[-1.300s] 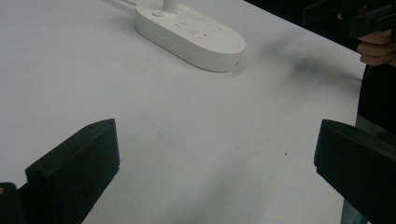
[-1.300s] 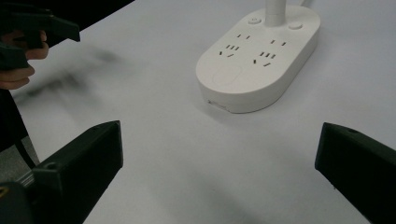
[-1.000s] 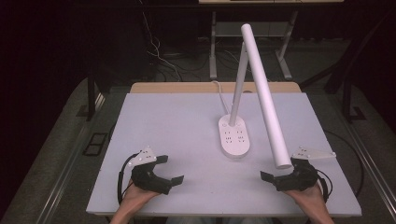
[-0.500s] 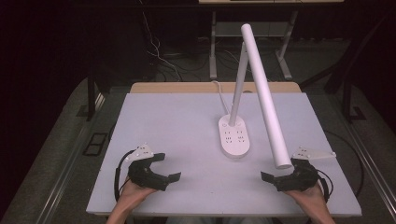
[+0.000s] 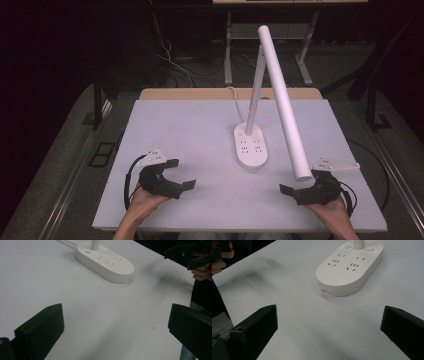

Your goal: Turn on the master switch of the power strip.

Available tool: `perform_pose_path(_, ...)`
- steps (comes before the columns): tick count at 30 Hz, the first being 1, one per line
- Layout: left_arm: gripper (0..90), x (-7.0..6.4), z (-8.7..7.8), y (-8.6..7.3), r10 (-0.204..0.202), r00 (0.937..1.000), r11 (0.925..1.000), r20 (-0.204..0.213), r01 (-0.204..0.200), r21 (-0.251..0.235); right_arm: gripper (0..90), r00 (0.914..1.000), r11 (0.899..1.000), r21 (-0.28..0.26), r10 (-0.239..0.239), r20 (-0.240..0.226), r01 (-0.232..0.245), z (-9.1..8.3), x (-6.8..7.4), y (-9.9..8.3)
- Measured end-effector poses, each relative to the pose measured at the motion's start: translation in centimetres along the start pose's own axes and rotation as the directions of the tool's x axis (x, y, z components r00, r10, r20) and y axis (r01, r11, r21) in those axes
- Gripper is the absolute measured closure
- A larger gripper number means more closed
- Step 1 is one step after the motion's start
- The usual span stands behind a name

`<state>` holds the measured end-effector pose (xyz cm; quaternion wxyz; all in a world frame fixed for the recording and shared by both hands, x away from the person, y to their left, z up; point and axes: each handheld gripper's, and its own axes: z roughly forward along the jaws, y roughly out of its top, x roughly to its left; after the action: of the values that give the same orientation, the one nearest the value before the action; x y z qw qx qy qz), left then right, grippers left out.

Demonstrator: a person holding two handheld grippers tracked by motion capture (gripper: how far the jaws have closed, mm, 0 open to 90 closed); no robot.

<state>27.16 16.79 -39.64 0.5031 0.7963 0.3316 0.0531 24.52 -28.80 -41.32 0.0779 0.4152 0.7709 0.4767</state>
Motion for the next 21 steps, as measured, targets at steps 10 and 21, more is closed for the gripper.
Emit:
perform_pose_path(10, 0.0, 0.3, 0.4, 1.6, 0.006, 1.0, 0.9999, 0.006, -0.006, 0.015, 0.5, 1.0, 1.0, 0.001, -0.002, 0.004, 0.002, 0.0, -0.1, -0.1)
perform_pose_path(21, 0.0, 1.0, 1.1, 3.3, 0.014, 0.9999, 0.9991, 0.008, -0.015, 0.039, 0.5, 1.0, 1.0, 0.006, -0.004, 0.004, 0.004, 0.0, -0.1, -0.1)
